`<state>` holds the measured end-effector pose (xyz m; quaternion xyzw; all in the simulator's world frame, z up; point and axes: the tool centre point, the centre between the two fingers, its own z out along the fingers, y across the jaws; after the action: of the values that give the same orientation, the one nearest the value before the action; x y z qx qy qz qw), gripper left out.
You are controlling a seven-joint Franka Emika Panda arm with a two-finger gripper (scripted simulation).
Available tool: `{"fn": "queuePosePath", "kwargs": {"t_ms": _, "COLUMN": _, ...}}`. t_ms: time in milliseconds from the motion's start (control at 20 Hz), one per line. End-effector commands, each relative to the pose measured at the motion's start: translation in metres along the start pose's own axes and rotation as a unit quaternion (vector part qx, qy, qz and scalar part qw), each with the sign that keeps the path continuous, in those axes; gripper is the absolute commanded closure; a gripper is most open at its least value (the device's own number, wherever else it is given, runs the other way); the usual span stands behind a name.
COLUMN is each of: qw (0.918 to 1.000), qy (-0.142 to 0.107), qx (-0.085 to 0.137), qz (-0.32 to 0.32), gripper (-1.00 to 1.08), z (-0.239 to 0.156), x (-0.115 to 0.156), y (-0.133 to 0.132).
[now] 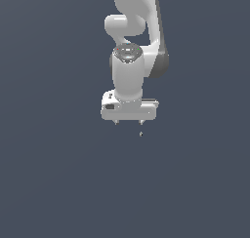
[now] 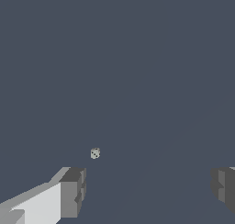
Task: Pick up the object and move it to a goal position.
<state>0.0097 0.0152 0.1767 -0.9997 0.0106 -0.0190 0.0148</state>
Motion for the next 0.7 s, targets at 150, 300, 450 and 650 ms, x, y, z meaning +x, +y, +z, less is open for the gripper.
{"fn": "queuePosePath", "kwargs": {"t_ms": 150, "qw": 1.0, "qy": 0.0, "qx": 0.002, "qz": 0.0, "gripper": -0.92, "z": 0.0014, "x": 0.0004, "y": 0.0007}}
{"fn": "queuePosePath", "kwargs": {"t_ms": 300, "qw": 1.0, "qy": 0.001, "qx": 0.006, "qz": -0.001, "gripper": -0.92, "z": 0.005, "x": 0.0016, "y": 0.0031}}
{"fn": "queuePosePath", "kwargs": {"t_ms": 450, "qw": 1.0, "qy": 0.002, "qx": 0.01, "qz": 0.0, "gripper": -0.92, "z": 0.0065, "x": 0.0025, "y": 0.0051}}
{"fn": "queuePosePath", "kwargs": {"t_ms": 650, "qw": 1.0, "qy": 0.001, "qx": 0.009, "qz": -0.001, "gripper": -0.92, "z": 0.0073, "x": 0.0022, "y": 0.0042}}
